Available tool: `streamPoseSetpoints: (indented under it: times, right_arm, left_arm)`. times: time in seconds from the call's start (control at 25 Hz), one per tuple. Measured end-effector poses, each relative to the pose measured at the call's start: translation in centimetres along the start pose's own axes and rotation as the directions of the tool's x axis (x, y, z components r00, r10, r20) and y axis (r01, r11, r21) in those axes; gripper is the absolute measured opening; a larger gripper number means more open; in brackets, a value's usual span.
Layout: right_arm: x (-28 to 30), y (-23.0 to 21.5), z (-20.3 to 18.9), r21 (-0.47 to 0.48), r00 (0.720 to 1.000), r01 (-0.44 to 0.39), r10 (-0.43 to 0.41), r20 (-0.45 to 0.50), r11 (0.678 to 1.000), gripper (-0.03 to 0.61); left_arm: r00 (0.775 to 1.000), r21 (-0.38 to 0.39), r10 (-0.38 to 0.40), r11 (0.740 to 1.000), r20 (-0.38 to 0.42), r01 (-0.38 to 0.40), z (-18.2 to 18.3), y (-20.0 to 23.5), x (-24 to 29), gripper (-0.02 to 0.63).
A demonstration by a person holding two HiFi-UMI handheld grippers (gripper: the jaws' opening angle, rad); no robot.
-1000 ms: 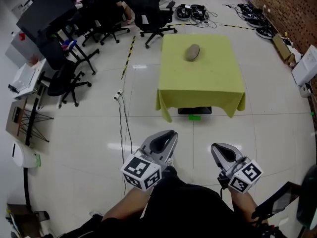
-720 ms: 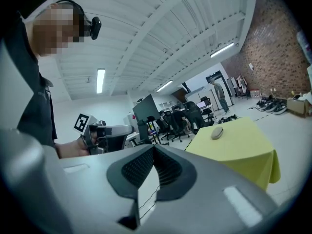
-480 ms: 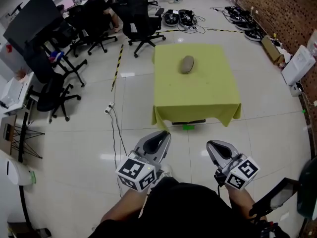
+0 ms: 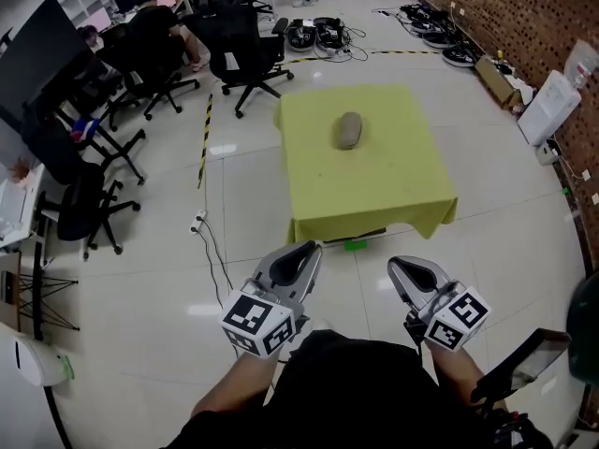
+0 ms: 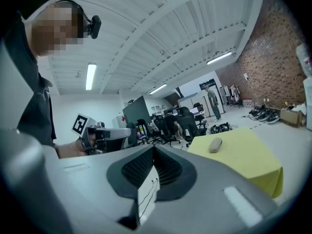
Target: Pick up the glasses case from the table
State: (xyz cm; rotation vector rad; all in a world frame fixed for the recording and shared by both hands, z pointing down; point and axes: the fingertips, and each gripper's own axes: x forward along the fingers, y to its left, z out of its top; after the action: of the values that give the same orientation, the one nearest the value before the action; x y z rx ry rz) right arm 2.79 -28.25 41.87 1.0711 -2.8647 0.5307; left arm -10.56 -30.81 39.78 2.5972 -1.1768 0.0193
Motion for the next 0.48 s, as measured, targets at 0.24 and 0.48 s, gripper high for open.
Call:
streamPoseSetpoints:
  times: [0.24,0.48]
  right_arm:
    - [1.9,-0.8,0.3,-0.005,0.999,0.051,-0.051,0.001,0.999,0.002]
    - [3.0,-1.5,0.8,-0.006,0.997,0.08,-0.08,-0.014,0.997,0.002]
  left_arm:
    - [0.999,-0.007,-0.042,0.999,-0.006,0.042,0.1,2.5,1.2,0.043]
    - [0.998,-0.025,-0.054,0.998,-0.013,0.054,0.3,4.4,2.0,0.043]
